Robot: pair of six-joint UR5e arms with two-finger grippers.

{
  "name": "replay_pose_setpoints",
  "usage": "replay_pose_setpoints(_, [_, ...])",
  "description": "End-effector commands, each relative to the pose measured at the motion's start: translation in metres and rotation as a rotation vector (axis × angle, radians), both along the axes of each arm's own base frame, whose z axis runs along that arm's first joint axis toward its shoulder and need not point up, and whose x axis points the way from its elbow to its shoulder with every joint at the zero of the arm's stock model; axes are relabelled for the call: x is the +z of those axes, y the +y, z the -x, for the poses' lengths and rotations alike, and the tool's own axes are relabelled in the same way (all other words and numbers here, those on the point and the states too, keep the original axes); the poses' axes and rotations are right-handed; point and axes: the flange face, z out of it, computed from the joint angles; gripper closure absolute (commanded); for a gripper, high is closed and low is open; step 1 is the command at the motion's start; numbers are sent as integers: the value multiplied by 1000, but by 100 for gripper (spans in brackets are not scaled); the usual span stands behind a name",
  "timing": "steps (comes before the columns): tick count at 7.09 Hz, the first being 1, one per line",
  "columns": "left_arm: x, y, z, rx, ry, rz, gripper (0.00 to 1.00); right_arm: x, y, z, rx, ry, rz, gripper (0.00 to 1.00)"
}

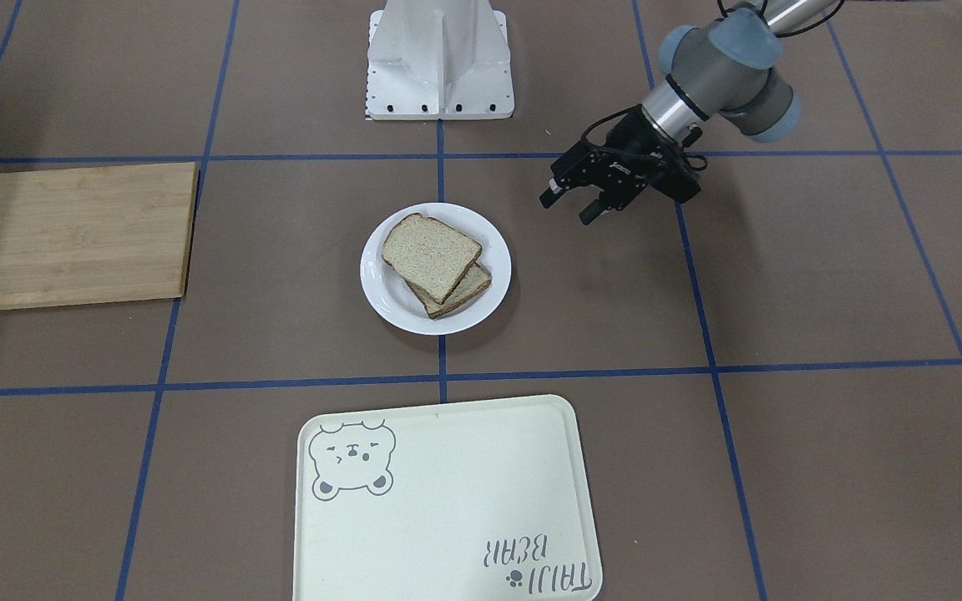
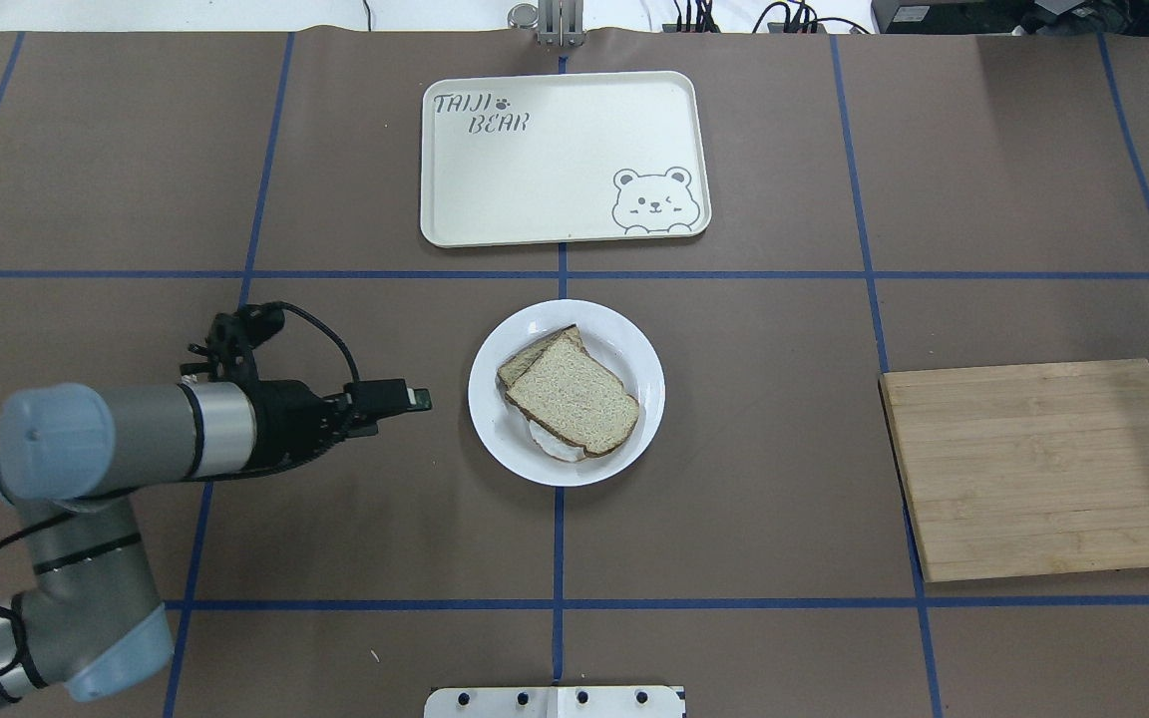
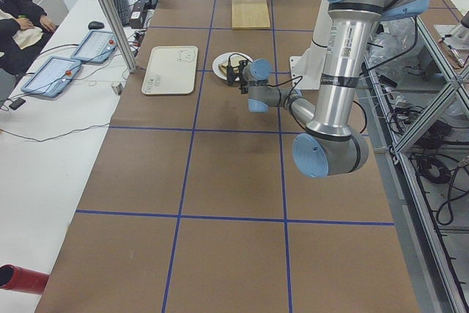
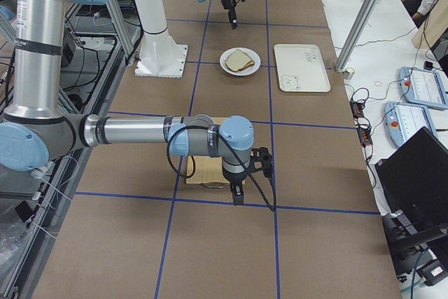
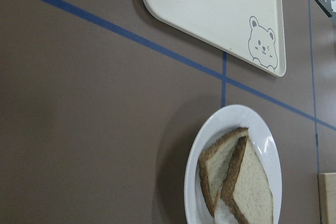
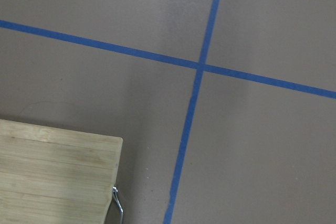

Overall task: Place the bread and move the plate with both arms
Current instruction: 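Grasp the white plate rim nearest the left gripper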

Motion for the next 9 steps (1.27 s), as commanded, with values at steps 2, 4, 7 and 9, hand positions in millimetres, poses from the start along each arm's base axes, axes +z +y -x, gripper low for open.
replay_pose_setpoints(2, [-8,9,-85,-32,79,72,41,-6,-6,-5,-4,2,-3,0])
replay_pose_setpoints(4, [-9,9,-87,-28,100,67,62,-8,-7,-5,-4,1,-6,0])
replay_pose_setpoints(7, [-13,8,-90,-27,109,65,74,-8,-7,-5,-4,1,-8,0])
replay_pose_setpoints(9, [-10,6,-96,-29,99,69,74,-10,-9,-5,-3,1,-10,0])
